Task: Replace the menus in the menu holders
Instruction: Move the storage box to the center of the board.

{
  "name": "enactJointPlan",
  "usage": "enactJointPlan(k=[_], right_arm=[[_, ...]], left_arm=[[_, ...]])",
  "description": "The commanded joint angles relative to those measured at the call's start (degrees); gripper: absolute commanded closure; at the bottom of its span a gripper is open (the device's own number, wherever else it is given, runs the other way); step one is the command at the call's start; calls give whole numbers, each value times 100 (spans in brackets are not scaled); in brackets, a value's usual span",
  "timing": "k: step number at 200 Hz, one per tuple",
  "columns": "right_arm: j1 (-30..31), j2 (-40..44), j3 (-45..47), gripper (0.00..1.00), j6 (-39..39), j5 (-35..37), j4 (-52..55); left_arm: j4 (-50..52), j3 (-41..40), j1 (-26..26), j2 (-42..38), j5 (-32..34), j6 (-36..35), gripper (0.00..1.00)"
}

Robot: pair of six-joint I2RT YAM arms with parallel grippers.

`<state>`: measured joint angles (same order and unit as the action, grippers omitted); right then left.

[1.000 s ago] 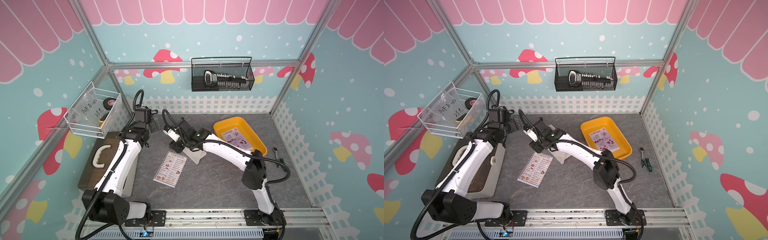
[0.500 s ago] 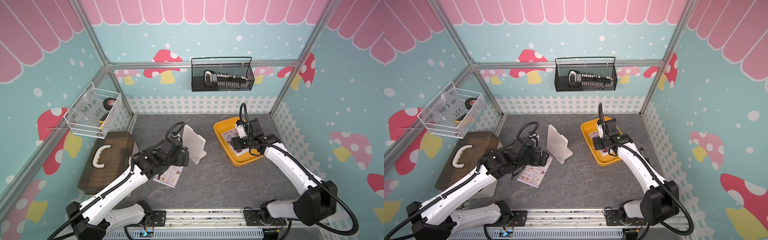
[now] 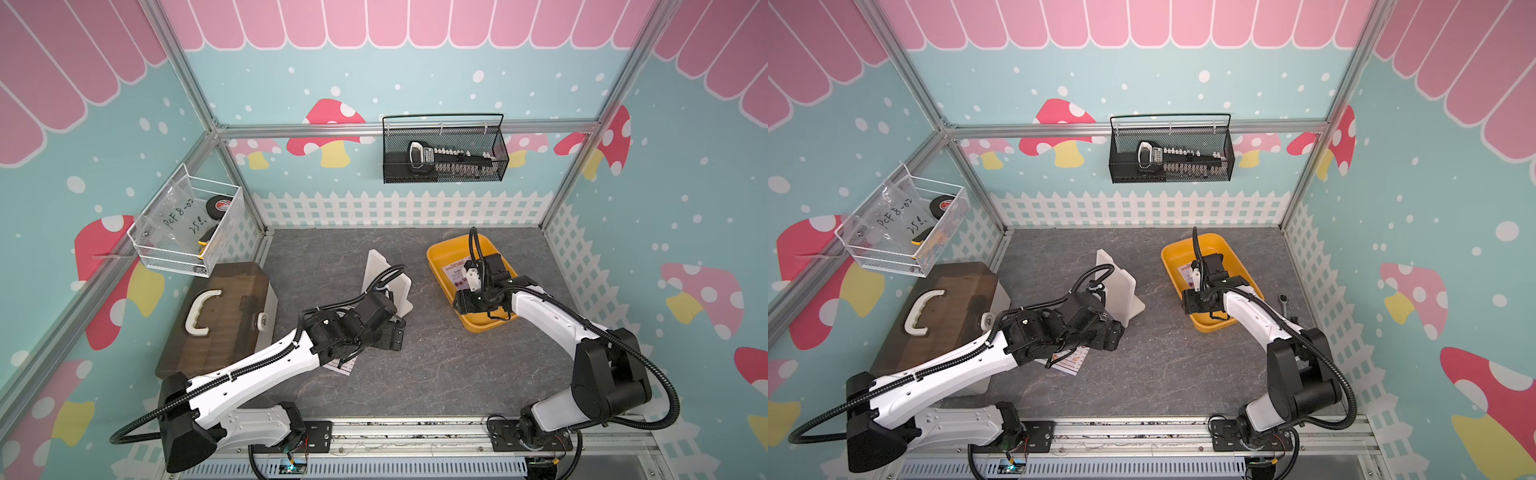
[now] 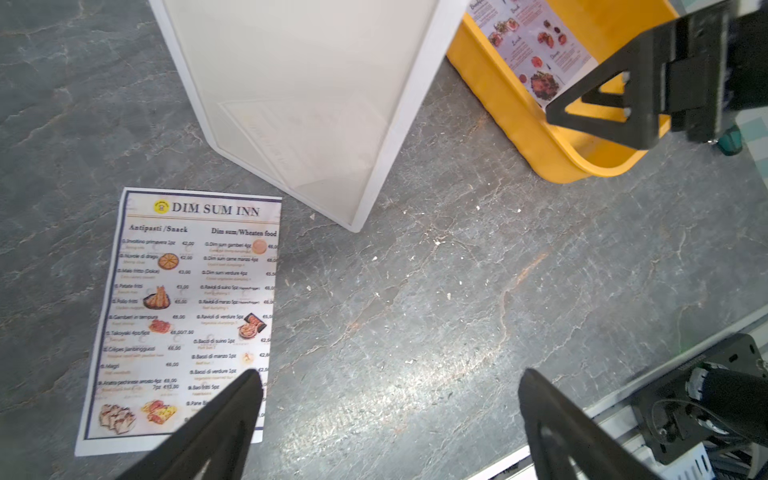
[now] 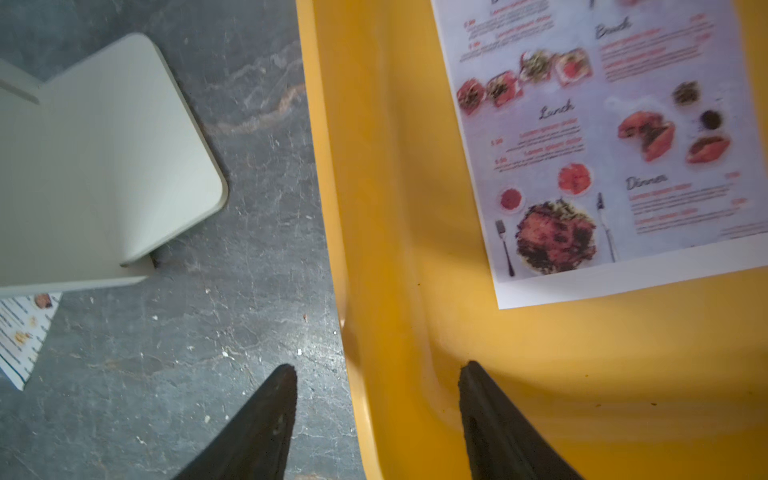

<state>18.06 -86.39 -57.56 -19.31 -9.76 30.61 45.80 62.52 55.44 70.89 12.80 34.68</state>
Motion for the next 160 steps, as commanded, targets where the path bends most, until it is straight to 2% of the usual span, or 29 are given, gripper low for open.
enactJointPlan(k=[1,36,64,107,134,160], right_arm=[[63,-39,184,48,-202,-187,-124],[114,213,508,67,-486,-38,-164],[232,746,861,77,-1325,148,-216],[664,1412,1238,82,-2500,397,-409],[997,1391,1300,81,-2675,407,-303],[1030,1456,1461,81,-2640,447,-257]], left_arm=[[-277,215,171,244,13,256,4],[-398,615,581,576,276,352,4],[-868,602,702,861,293,643,4],[-1378,742,707,1427,277,797,4],[-1504,959,712,1830,203,725,4],[-1599,1065,714,2006,256,719,4]])
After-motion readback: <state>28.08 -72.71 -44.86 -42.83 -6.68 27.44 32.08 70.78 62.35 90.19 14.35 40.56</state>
